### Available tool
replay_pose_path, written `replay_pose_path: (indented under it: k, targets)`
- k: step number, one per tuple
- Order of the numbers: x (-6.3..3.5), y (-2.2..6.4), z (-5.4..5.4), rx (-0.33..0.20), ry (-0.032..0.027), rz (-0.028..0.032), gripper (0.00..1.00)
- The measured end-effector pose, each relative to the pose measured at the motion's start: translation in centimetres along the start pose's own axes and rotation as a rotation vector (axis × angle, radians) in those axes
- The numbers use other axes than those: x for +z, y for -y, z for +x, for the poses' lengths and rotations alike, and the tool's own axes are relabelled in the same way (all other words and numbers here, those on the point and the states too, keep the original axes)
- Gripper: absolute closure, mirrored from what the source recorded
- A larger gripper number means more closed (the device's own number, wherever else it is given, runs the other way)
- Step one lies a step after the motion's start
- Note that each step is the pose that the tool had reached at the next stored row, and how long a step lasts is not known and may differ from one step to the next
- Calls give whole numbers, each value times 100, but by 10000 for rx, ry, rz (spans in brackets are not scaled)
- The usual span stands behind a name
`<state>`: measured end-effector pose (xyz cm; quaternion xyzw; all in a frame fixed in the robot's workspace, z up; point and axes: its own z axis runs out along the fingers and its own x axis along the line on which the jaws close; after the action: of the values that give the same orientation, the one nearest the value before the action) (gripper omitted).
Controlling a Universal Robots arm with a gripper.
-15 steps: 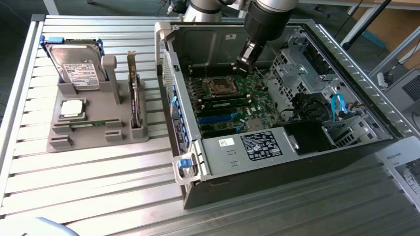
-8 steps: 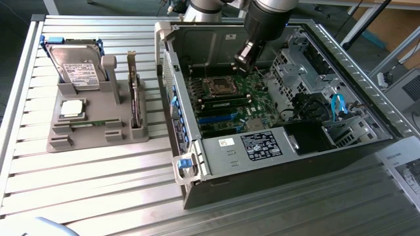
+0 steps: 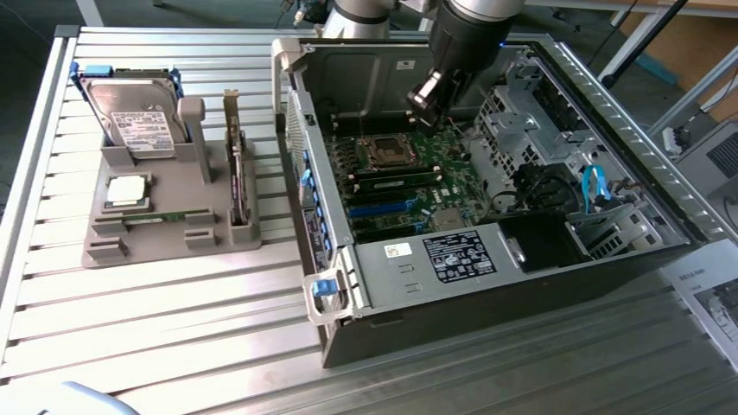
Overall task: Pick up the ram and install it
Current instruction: 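Press down the ram until it locks into place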
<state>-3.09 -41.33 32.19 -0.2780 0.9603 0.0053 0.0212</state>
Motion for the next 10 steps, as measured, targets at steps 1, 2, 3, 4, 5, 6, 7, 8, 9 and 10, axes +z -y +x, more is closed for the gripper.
replay_pose_path:
  k: [1, 2, 3, 4, 5, 6, 7, 8, 9, 10]
  targets:
    - [0, 0, 0, 208, -1, 9, 90]
    - [0, 0, 0, 362, -1, 16, 90]
    - [0, 0, 0, 516, -1, 23, 90]
    - [0, 0, 0, 662, -1, 29, 90]
    - [0, 0, 0, 819, -2, 36, 90]
    - [1, 0, 0, 966, -2, 42, 90]
    - [1, 0, 0, 1126, -2, 49, 90]
    - [0, 0, 0, 1261, -3, 55, 90]
    - [1, 0, 0, 1410, -3, 62, 90]
    - [1, 0, 0, 1812, -3, 79, 90]
